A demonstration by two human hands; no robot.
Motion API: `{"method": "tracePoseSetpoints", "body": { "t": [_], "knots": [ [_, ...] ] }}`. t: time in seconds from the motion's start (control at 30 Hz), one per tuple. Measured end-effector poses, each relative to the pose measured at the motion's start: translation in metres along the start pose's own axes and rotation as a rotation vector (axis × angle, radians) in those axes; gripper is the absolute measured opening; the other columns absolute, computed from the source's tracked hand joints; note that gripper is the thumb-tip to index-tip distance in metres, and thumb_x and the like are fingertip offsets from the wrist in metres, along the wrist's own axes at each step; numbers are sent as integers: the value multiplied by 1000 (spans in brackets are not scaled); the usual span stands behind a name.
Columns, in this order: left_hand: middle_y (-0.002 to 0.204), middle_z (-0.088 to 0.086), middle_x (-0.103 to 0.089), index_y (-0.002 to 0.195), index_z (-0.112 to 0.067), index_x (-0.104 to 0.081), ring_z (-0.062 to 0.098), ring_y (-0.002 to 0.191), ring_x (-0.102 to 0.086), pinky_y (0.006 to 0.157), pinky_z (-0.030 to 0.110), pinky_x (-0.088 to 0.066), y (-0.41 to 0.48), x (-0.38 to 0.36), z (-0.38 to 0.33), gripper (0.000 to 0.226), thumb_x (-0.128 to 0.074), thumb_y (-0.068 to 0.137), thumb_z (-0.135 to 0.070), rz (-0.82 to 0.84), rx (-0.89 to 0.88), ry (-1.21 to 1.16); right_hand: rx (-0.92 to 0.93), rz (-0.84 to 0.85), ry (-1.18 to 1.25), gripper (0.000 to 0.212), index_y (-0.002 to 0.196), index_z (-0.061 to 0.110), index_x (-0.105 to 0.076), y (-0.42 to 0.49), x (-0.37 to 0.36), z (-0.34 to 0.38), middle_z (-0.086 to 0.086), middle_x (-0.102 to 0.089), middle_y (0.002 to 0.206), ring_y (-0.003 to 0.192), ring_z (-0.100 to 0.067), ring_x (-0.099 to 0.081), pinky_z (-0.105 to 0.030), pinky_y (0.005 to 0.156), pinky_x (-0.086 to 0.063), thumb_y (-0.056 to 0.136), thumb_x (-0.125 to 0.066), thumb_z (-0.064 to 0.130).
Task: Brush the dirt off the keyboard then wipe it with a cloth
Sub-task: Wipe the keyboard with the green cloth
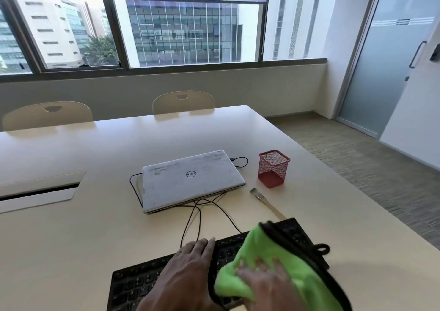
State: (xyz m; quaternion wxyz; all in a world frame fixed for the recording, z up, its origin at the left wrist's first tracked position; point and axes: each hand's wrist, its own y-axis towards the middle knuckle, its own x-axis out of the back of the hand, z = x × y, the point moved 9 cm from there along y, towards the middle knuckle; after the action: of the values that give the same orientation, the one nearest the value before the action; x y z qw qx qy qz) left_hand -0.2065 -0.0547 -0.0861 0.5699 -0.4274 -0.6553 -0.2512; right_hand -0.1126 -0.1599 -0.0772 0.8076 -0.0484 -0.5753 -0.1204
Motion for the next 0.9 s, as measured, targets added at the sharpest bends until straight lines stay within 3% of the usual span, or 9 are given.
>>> {"method": "tracePoseSetpoints", "body": {
  "t": [0.1, 0.17, 0.3, 0.4, 0.47, 0.57, 0.7, 0.8, 0.9],
  "knots": [
    [169, -4, -9, 163, -18, 5, 14, 154, -12, 124, 28, -10, 2, -5, 3, 134, -64, 69, -85, 24, -5, 16, 17, -55, 50, 39, 99, 51, -71, -13, 7, -5, 28, -75, 91, 83, 8, -72, -25, 97, -44, 64, -58, 64],
    [170, -3, -6, 163, -16, 7, 14, 154, -10, 125, 29, -7, 2, -8, 5, 144, -68, 64, -88, 72, -5, 30, -121, -146, 4, 46, 111, 50, -72, -19, 35, -50, 25, -75, 102, 94, 10, -69, -29, 104, -37, 66, -78, 58],
    [170, -2, -6, 162, -15, 10, 15, 155, -10, 125, 30, -7, 6, -8, 4, 146, -65, 62, -92, 93, -9, 39, -335, -240, 57, 41, 134, 40, -62, -25, 71, -101, 10, -73, 118, 105, -8, -67, -38, 107, -46, 94, -63, 48],
    [170, -2, -8, 162, -16, 9, 16, 154, -12, 124, 30, -11, 5, -7, 0, 142, -66, 66, -88, 102, -10, 45, -332, -111, -60, 47, 96, 42, -80, -11, 36, -61, 5, -78, 80, 70, -11, -73, -39, 79, -62, 51, -90, 51],
    [170, -2, -8, 163, -18, 7, 16, 154, -13, 123, 29, -14, 4, -3, 0, 121, -63, 81, -74, 52, -2, 59, -148, -182, -117, 18, 71, 44, -78, -9, 13, -4, 10, -72, 62, 55, -6, -70, -37, 69, -62, 56, -71, 50],
    [171, -2, -6, 162, -20, 8, 15, 155, -10, 123, 27, -12, 3, -5, 5, 97, -40, 87, -57, 34, 9, 64, 15, -35, -128, 31, 71, 48, -76, -12, -12, 28, 27, -72, 70, 65, 3, -72, -37, 68, -64, 69, -45, 49],
    [167, -18, 5, 161, -28, 14, 8, 155, -1, 126, 38, 1, -7, -13, 22, 137, -64, 67, -89, 152, 32, 19, -132, -174, -57, 42, 107, 51, -71, -13, 32, -38, 32, -72, 97, 90, 2, -71, -37, 94, -55, 73, -50, 65],
    [168, -18, 12, 159, -30, 20, 4, 152, 8, 125, 52, 3, -26, -12, 43, 144, -69, 63, -89, 224, 90, 34, -324, -44, -65, 44, 140, 47, -51, -8, 48, -107, 27, -36, 154, 145, -8, -39, -50, 120, -29, 98, -44, 60],
    [169, -18, 5, 160, -32, 17, 4, 152, -1, 127, 45, -4, -32, -7, 48, 143, -67, 61, -92, 167, 78, 30, -348, -12, -28, 54, 150, 43, -41, -6, 42, -106, 19, -21, 163, 154, -19, -23, -47, 125, -19, 99, -47, 59]
  ]
}}
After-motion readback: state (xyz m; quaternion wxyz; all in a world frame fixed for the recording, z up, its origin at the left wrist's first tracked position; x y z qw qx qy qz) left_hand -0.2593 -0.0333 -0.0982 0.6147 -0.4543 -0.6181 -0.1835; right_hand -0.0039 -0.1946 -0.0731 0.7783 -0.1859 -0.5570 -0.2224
